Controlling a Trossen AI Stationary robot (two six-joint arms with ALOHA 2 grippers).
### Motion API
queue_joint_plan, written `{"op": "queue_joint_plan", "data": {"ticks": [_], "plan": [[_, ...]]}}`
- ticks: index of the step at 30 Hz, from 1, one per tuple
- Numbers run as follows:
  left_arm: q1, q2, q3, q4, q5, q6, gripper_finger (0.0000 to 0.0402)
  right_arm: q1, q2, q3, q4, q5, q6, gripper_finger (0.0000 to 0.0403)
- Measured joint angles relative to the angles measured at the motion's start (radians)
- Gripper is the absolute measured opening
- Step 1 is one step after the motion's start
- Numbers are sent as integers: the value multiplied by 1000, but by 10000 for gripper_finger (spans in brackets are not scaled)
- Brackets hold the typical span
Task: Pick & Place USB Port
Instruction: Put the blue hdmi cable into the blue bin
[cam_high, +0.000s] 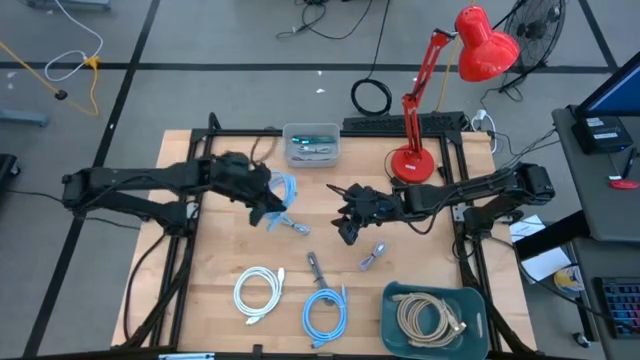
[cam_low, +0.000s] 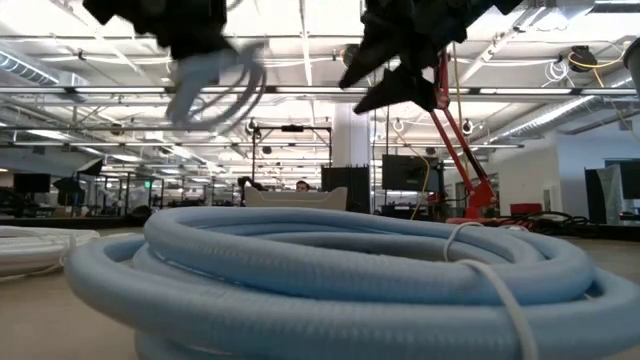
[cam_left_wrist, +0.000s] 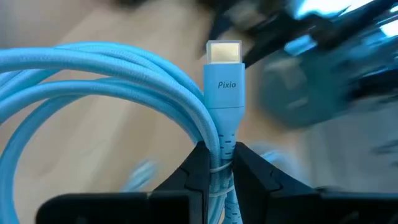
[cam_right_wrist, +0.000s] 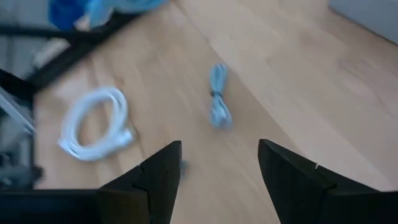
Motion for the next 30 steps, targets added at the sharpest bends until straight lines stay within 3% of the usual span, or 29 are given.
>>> {"op": "queue_joint_plan", "data": {"ticks": [5, 8, 15, 21, 25, 30], "plan": [[0, -54, 0, 426, 237, -114, 45, 0, 0, -1, 221, -35, -2, 208], [-1, -61, 2, 728, 325, -215, 45, 0, 0, -1, 405, -80, -12, 208], [-19, -33, 2, 1295, 313, -396, 45, -30, -1, -82, 1033, -127, 11, 208], [-42, 26, 2, 1500, 215, -399, 45, -126, 52, -218, 1485, -123, 243, 208], [-44, 110, 22, 1564, 202, -439, 45, -158, 132, -209, 1602, -132, 402, 208], [-56, 222, 107, 1656, 246, -499, 45, -140, 226, -99, 1735, -181, 421, 208]]}}
